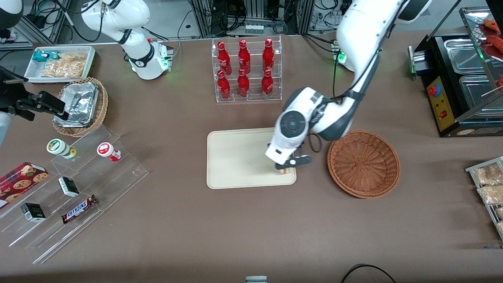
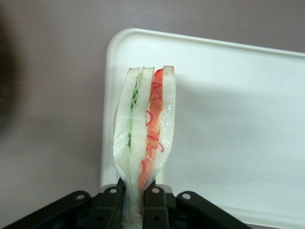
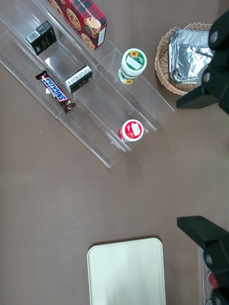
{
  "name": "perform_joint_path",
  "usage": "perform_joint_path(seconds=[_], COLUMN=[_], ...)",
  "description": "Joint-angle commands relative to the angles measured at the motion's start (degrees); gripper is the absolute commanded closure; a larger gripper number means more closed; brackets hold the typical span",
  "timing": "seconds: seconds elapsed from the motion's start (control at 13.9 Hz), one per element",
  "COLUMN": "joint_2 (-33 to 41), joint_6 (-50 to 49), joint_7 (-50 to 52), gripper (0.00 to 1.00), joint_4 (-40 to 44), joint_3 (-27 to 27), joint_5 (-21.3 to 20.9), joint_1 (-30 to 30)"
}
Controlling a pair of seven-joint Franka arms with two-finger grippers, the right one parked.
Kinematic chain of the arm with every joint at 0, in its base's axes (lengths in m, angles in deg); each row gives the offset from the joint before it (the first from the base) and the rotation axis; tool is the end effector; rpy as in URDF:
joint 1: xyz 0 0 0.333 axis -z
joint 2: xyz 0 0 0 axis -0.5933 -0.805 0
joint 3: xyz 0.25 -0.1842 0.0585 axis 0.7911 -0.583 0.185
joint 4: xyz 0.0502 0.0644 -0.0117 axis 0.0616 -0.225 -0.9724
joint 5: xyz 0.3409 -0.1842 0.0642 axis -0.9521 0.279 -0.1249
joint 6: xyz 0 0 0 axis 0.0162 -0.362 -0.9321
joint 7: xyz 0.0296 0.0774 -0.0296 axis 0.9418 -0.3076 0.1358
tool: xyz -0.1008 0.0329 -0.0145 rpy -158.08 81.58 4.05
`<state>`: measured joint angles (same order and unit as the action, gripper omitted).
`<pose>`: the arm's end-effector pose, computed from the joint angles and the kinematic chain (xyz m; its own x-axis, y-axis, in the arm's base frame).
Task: Place sandwich from basket to tray
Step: 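Lift the sandwich and carry it over the cream tray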
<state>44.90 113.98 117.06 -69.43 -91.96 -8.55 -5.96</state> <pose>0.5288 -0.4332 0.2878 0.9687 0.1869 -0.1636 0.1833 -0.9824 -0.0373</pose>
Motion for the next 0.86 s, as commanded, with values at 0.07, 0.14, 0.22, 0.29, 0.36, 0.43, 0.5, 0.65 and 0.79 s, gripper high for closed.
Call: perform_joint_path(seconds=[0.07,0.14,0.22,0.29,0.36,0.43,0.5,0.65,0.79], joint_2=[-5.8,-6.3,-7.0,-7.7,-8.2,-8.5,-8.9,-9.7,-10.0], joint_6=[2.6,3.8,5.1,6.3,6.7,6.8,6.8,6.8,7.2], joint_7=[5.0,5.9,6.8,7.3,7.8,8.5,9.1,10.4,10.5], gripper=[1.0,1.0,1.0,1.0,1.0,1.0,1.0,0.98,0.89], joint_4=[6.6,6.7,6.7,7.4,7.9,8.2,8.8,8.9,8.9], joint_3=[0.3,0.3,0.3,0.2,0.3,0.3,0.3,0.3,0.3], joint_5=[-0.3,0.0,0.1,0.1,0.0,-0.1,-0.2,-0.4,-0.3], joint_1=[5.3,5.7,5.8,6.4,7.3,7.4,7.5,8.2,8.4])
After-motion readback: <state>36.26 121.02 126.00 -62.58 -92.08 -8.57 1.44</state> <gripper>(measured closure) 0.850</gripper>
